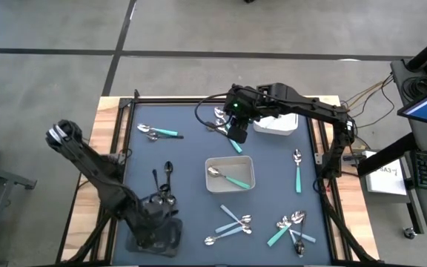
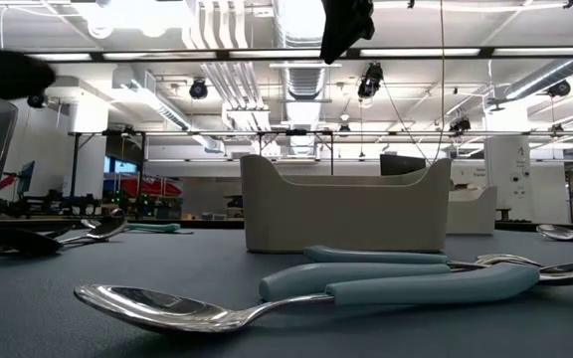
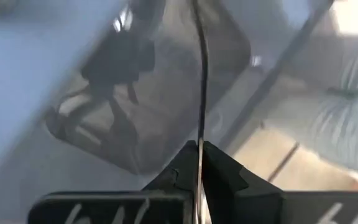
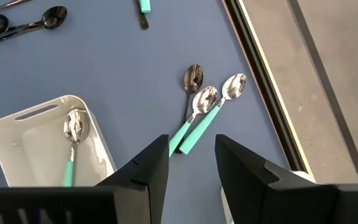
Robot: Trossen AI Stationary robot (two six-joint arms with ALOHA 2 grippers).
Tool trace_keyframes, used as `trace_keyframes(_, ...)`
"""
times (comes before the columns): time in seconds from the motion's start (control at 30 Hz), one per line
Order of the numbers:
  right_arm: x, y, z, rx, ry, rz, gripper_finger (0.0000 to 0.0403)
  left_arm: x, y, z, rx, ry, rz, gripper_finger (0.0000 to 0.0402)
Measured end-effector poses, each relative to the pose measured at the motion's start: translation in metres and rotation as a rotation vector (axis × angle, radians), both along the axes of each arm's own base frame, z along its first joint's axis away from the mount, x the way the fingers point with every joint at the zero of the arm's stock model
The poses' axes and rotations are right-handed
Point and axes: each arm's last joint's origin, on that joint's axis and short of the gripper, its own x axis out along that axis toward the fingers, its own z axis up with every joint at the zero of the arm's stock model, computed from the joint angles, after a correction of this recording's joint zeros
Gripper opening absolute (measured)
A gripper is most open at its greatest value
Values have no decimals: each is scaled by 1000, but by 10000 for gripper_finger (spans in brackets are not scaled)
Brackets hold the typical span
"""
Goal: Sort silverware by color (type)
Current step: Put the black spoon into the black bin
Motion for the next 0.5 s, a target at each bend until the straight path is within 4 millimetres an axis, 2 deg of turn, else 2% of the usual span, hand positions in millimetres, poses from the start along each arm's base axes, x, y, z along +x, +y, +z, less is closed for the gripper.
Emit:
trace_keyframes(0.23,0,0,0,0,0,1,123,14,-20,-2,-59,53,-143,42)
trace_keyframes(0.5,0,0,0,-4,3,6,123,33,-30,12,-39,4,-236,103)
